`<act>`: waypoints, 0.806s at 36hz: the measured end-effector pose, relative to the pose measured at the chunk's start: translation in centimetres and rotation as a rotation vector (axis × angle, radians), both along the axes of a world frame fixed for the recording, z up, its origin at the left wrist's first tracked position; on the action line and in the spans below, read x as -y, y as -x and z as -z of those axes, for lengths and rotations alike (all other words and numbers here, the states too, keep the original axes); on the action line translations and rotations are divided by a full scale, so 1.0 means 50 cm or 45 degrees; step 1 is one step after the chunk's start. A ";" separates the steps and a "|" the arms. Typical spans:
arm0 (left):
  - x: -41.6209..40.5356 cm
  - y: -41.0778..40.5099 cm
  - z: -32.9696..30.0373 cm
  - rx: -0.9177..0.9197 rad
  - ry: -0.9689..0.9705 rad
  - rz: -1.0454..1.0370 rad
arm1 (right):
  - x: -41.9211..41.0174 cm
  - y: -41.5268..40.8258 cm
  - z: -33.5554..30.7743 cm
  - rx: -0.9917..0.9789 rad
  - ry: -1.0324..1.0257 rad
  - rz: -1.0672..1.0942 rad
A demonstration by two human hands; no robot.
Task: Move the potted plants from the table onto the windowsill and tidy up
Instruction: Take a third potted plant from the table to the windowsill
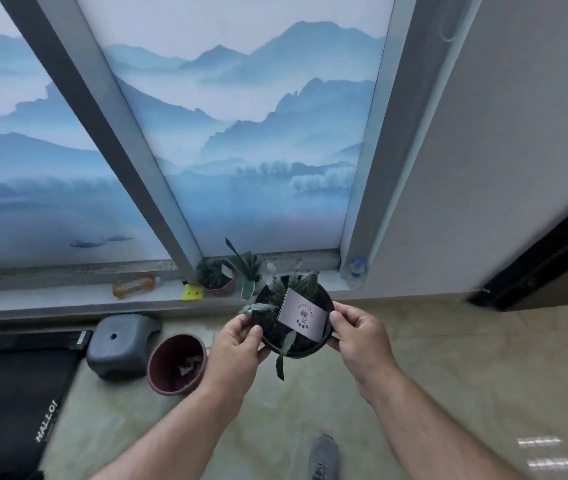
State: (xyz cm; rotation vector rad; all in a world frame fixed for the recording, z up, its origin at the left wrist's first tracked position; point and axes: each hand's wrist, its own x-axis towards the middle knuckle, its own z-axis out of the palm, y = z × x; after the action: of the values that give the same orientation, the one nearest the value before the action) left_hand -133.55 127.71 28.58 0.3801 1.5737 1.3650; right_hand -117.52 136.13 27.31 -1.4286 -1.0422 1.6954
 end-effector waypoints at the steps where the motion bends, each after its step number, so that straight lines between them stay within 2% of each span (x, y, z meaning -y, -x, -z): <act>1: -0.029 0.007 0.006 0.009 0.007 0.000 | -0.030 0.009 0.004 0.007 0.008 -0.002; 6: -0.146 0.051 0.049 0.057 0.059 -0.017 | -0.147 0.052 0.027 0.040 0.051 0.009; 15: -0.347 0.178 0.168 0.085 0.187 0.149 | -0.325 0.156 0.118 0.249 0.050 0.011; 21: -0.448 0.241 0.274 0.091 0.244 0.281 | -0.427 0.209 0.247 0.489 0.004 0.003; 29: -0.580 0.312 0.499 0.078 0.359 0.317 | -0.568 0.266 0.502 0.456 0.093 -0.039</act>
State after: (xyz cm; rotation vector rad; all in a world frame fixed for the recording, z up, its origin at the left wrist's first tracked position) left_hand -149.13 156.69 3.62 0.3443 1.5834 0.9422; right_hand -130.83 164.53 2.20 -1.8180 -1.2053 1.5449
